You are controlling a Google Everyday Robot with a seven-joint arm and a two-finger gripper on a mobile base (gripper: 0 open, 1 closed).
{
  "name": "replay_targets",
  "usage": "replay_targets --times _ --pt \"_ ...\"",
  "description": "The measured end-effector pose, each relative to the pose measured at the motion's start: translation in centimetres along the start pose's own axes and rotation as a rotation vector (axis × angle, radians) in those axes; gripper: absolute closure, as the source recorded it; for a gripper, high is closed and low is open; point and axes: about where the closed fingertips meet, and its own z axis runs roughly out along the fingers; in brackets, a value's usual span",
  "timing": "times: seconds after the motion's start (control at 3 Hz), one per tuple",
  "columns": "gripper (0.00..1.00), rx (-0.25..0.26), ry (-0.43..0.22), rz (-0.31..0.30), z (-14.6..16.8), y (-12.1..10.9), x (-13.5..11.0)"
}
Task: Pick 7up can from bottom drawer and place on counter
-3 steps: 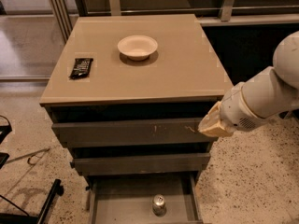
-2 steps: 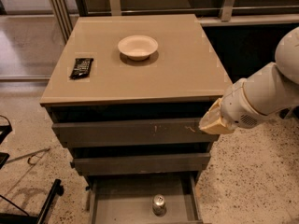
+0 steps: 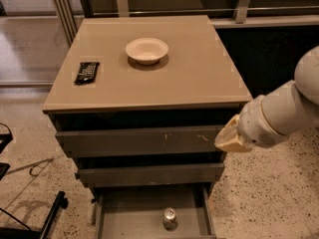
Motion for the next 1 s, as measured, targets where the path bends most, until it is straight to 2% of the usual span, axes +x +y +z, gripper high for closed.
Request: replay_targets --times 0.33,0.67,1.0 --pt "1.0 -0.071 -0.093 0.079 10.4 4.6 8.7" --pt "1.0 -0.13 -0.19 0.176 18.8 7.6 14.7" --pt "1.0 -0.156 -0.195 0.187 19.6 8.2 14.6"
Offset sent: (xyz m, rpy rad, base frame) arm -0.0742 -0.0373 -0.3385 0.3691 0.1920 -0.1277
